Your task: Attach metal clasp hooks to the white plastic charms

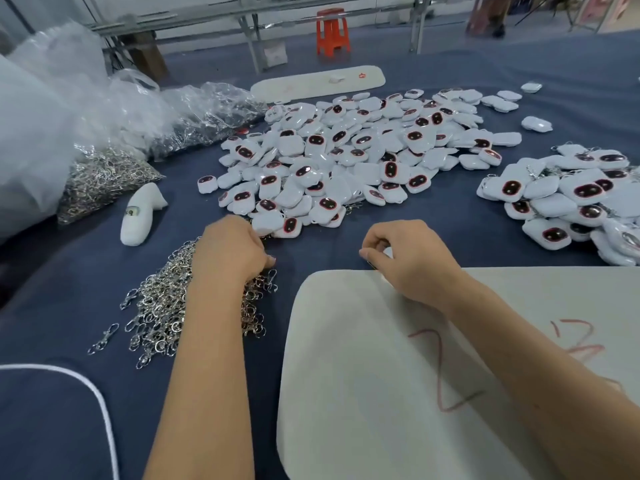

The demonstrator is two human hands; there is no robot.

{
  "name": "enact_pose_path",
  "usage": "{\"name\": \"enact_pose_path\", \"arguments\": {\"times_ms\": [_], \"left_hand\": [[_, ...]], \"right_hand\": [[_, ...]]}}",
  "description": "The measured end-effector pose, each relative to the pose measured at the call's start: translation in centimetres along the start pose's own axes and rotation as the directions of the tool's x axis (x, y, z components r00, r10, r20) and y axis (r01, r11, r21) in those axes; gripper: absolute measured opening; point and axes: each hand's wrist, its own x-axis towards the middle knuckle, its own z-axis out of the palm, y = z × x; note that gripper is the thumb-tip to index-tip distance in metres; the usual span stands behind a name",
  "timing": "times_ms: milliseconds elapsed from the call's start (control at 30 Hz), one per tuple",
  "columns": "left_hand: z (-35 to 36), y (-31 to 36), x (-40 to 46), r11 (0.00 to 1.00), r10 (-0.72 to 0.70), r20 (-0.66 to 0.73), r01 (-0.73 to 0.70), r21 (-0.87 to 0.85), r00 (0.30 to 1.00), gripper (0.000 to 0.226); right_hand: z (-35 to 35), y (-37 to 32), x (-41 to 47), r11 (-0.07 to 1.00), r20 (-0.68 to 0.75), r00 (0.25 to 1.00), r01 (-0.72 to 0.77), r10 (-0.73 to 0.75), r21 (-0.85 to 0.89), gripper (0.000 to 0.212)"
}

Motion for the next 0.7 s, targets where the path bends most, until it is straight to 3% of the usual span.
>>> {"name": "enact_pose_path", "arguments": {"times_ms": [67, 133, 200, 300, 533, 700], "left_hand": [[0.3, 0.8, -0.2, 0.995, 0.032, -0.179, -0.049, -0.090, 0.983, 0.027], [1.0, 3.3, -0.6, 0.931, 0.163, -0.265, -0.238, -0.278, 0.950, 0.017], [2.3, 6.7, -1.3, 0.796, 0.320, -0.202, -0.378, -0.472, 0.926, 0.007], [5.1, 10.9, -2.6, 0.681, 0.481, -0.121, -0.457, -0.573, 0.868, 0.008], [8.8, 12.7, -3.8, 0.513, 0.497, -0.223, -0.491, -0.704, 0.839, 0.010], [9.5, 12.4, -3.9, 0.493, 0.517, -0.204, -0.484, -0.723, 0.831, 0.009]], "right_hand": [[-0.4, 0.2, 0.0, 0.998, -0.005, 1.000, 0.009, -0.008, 0.066, 0.011], [-1.0, 0.5, -0.2, 0.988, -0.042, 0.999, 0.002, 0.004, 0.153, 0.010], [-1.6, 1.1, -0.4, 0.979, -0.113, 0.993, -0.006, 0.029, 0.202, 0.009], [-3.0, 2.6, -1.2, 0.983, -0.225, 0.972, -0.022, 0.063, 0.182, 0.012], [-3.5, 4.7, -3.4, 0.988, -0.403, 0.915, 0.081, -0.021, 0.134, 0.014], [-3.6, 5.1, -3.6, 0.971, -0.456, 0.889, 0.076, 0.036, 0.226, 0.008]]}}
